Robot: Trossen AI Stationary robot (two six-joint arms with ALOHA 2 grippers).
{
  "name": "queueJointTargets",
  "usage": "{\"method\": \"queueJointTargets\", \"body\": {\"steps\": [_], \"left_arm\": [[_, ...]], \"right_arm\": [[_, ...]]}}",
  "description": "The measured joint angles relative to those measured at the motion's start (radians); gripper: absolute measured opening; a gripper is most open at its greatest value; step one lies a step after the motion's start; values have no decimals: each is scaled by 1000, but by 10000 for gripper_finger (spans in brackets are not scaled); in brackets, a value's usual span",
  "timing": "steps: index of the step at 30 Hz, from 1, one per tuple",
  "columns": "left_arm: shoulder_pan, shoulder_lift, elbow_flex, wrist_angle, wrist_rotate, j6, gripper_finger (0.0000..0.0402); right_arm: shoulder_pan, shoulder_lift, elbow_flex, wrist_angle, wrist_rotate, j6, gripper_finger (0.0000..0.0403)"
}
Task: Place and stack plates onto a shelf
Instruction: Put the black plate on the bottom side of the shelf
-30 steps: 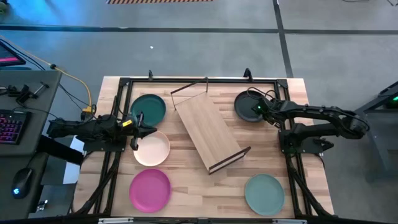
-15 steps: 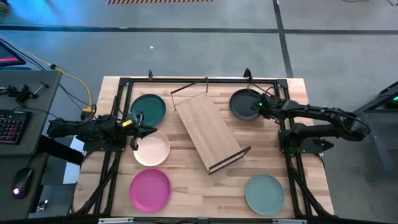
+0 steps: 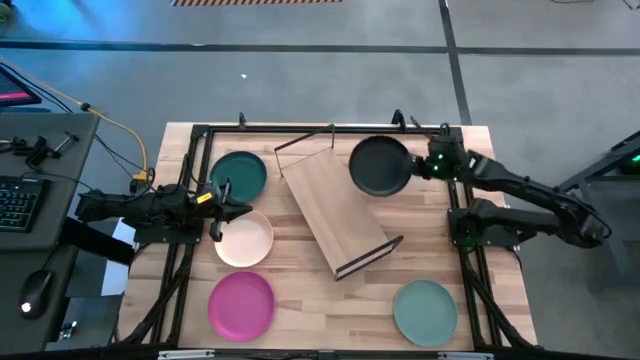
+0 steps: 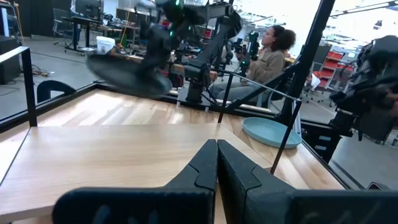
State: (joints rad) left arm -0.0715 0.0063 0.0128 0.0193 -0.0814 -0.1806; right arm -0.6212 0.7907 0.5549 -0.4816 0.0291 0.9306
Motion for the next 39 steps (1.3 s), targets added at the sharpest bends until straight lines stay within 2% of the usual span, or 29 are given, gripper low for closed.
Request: {"method": "queueJointTargets", "body": {"steps": [6, 15, 21, 30, 39], "left_arm": [[0, 0, 0, 0, 0, 0, 0], [0, 0, 0, 0, 0, 0, 0], [0, 0, 0, 0, 0, 0, 0], [0, 0, 0, 0, 0, 0, 0], [0, 0, 0, 0, 0, 0, 0]], "right_arm": [[42, 51, 131, 1, -161, -207, 0], [300, 288, 180, 41, -197, -377, 0], [428, 429, 180, 114, -205, -372, 0], [453, 516, 181, 136, -188, -349, 0], [453, 533, 181, 136, -198, -342, 0]]}}
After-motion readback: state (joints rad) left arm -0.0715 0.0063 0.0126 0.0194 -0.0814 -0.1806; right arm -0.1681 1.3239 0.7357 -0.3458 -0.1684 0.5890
